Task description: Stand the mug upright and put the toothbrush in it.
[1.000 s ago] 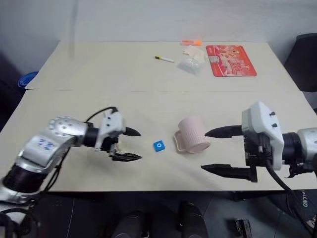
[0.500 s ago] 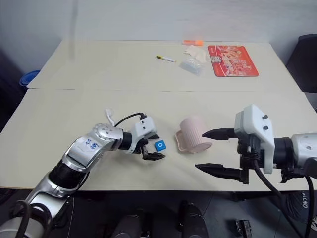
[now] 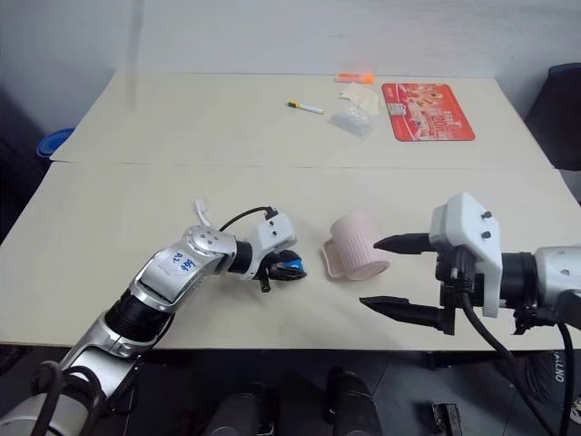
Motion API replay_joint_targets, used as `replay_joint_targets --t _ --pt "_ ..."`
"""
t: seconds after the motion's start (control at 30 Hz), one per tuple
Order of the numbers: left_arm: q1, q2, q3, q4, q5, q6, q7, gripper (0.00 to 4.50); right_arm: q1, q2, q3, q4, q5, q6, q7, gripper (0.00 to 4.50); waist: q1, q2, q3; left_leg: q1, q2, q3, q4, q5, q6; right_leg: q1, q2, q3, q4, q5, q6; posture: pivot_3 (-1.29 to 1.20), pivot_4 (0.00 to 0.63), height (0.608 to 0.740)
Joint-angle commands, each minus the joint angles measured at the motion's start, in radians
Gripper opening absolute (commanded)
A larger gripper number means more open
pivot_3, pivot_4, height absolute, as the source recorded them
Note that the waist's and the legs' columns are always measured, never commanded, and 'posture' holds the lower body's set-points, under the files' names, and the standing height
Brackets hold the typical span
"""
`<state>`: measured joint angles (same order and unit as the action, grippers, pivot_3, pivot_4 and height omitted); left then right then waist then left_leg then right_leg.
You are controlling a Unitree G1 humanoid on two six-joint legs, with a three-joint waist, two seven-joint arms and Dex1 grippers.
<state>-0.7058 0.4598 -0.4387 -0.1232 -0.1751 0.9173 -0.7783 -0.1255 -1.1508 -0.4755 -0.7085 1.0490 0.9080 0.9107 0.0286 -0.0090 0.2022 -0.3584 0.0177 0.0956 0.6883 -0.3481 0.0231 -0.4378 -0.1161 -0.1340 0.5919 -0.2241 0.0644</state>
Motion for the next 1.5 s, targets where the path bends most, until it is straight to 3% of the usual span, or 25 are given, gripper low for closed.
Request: replay_joint_targets --t 0.03,0.13,0.33,0.5,0.57,0.7,0.9,1.23,1.5 --pt "-0.025 0.015 0.042 -0.031 0.001 -0.01 0.0 1.42 -0.018 -0.007 0.012 0.0 -0.022 -0.037 0.008 4.5 -0.001 0.0 0.0 0.0 0.0 0.0 0.0 0.0 0.0 0.0 0.0 0.0 0.0 0.0 0.0 0.0 0.15 0.74" --pt "-0.049 0.043 0.175 -0.043 -0.044 -0.003 0.006 1.42 -0.059 0.005 0.084 0.01 -0.057 -0.063 -0.001 4.5 -0.002 0.0 0.0 0.0 0.0 0.0 0.0 0.0 0.0 -0.001 0.0 0.0 0.0 0.0 0.0 0.0 0.15 0.74" --pt "-0.003 0.195 0.461 -0.084 -0.109 0.05 0.035 1.42 -0.193 0.073 0.285 0.053 -0.12 -0.05 -0.079 4.5 -0.01 0.0 0.0 -0.002 0.002 0.001 0.002 0.0 -0.001 -0.003 0.001 0.001 0.005 0.0 -0.001 0.0 0.15 0.74" --pt "0.189 0.342 0.733 -0.122 -0.095 0.153 0.113 1.42 -0.324 0.181 0.458 0.108 -0.186 -0.006 -0.155 4.5 -0.014 0.0 0.0 -0.002 0.002 0.003 0.002 0.0 -0.002 -0.005 0.001 0.002 0.007 0.0 0.0 0.0 0.15 0.74" --pt "0.263 0.376 0.78 -0.133 -0.088 0.149 0.129 1.42 -0.356 0.212 0.487 0.128 -0.199 0.009 -0.167 4.5 -0.016 0.0 0.0 -0.003 0.002 0.003 0.002 0.0 -0.002 -0.006 0.001 0.002 0.008 0.0 -0.001 0.0 0.15 0.74" --pt "0.383 0.377 0.873 -0.138 -0.092 0.143 0.176 1.42 -0.405 0.269 0.558 0.165 -0.239 0.021 -0.163 4.5 -0.003 -0.001 0.0 -0.006 0.002 0.002 0.005 0.0 -0.002 -0.007 0.0 0.001 0.008 0.0 -0.001 0.0 0.15 0.74" --pt "0.441 0.27 0.888 -0.124 -0.09 0.115 0.286 1.42 -0.454 0.306 0.673 0.23 -0.352 0.027 -0.147 4.5 -0.003 -0.002 -0.001 -0.011 0.001 -0.001 0.01 -0.002 0.0 -0.008 -0.002 -0.001 0.009 0.001 0.0 0.0 0.15 0.74" --pt "0.538 0.313 0.934 -0.122 -0.087 0.091 0.309 4.4 -0.474 0.409 0.64 0.24 -0.358 0.215 -0.29 4.5 -0.016 -0.002 -0.001 -0.01 0.009 0.002 0.01 -0.005 -0.005 -0.01 0.0 -0.001 0.009 -0.001 -0.004 0.0 0.15 0.74" --pt "0.532 0.428 1.068 -0.131 -0.229 0.042 0.123 4.46 -0.462 0.481 0.589 0.246 -0.433 0.343 -0.483 4.5 -0.014 -0.003 -0.002 -0.011 0.009 0.003 0.01 -0.006 -0.006 -0.012 0.0 -0.001 0.01 -0.001 -0.006 0.0 0.15 0.74"
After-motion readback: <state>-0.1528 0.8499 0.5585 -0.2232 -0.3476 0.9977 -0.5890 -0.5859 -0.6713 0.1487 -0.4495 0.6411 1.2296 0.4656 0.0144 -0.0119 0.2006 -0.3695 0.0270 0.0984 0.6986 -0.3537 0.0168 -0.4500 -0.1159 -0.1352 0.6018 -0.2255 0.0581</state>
